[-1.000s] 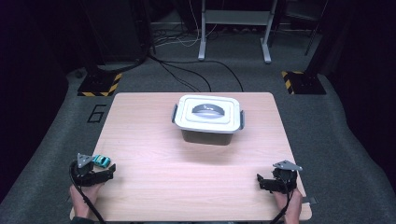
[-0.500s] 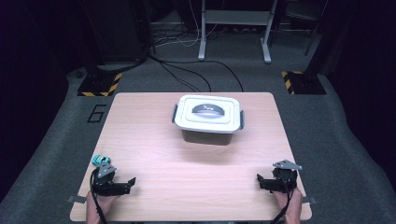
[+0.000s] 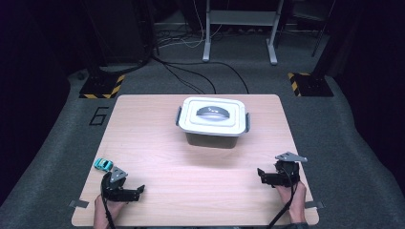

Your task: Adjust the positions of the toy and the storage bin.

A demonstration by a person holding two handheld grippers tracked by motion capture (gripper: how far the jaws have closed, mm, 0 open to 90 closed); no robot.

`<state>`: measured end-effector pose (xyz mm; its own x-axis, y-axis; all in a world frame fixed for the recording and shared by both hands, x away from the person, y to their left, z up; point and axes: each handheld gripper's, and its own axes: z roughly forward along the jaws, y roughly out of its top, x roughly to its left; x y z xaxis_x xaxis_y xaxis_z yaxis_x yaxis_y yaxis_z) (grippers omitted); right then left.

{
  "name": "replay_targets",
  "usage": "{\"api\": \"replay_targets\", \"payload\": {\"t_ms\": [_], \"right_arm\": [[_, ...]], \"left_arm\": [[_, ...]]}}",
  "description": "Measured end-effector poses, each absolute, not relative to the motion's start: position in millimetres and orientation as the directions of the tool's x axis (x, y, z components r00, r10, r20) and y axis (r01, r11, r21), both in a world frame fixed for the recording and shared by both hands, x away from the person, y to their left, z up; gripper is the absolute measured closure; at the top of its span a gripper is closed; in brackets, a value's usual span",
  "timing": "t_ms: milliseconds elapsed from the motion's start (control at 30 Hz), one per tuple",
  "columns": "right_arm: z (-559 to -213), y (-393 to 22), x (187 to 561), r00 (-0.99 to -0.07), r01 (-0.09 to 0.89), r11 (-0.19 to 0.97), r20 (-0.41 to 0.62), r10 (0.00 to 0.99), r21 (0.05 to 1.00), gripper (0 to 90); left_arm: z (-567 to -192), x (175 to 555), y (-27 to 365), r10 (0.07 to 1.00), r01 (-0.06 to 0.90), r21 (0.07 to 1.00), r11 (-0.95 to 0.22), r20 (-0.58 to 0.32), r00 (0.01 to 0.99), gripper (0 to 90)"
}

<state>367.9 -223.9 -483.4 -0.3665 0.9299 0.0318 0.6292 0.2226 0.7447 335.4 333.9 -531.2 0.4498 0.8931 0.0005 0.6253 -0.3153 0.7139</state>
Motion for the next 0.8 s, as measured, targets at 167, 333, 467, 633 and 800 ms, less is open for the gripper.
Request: {"api": "replay_targets", "payload": {"t_ms": [167, 333, 467, 633, 800], "right_arm": [[-460, -210, 380, -0.412, 0.596, 0.250, 0.023, 0.911, 0.763, 4.6], [-433, -195, 397, -0.442, 0.561, 0.279, -0.003, 0.897, 0.779, 7.3], [-415, -184, 411, -0.467, 0.536, 0.305, -0.025, 0.884, 0.787, 8.2], [-401, -171, 428, -0.488, 0.524, 0.322, -0.032, 0.872, 0.789, 9.6], [-393, -160, 441, -0.510, 0.511, 0.342, -0.042, 0.859, 0.789, 14.6]], "left_arm": [[-531, 335, 334, 0.893, 0.626, 0.713, -0.315, 0.000, 0.450, 0.0], [-531, 335, 334, 0.893, 0.625, 0.714, -0.314, 0.000, 0.450, 0.0], [-531, 335, 333, 0.894, 0.628, 0.715, -0.308, -0.007, 0.447, 0.0], [-531, 335, 333, 0.894, 0.628, 0.714, -0.310, -0.007, 0.449, 0.0], [-532, 336, 333, 0.893, 0.627, 0.716, -0.308, -0.009, 0.449, 0.0]]}}
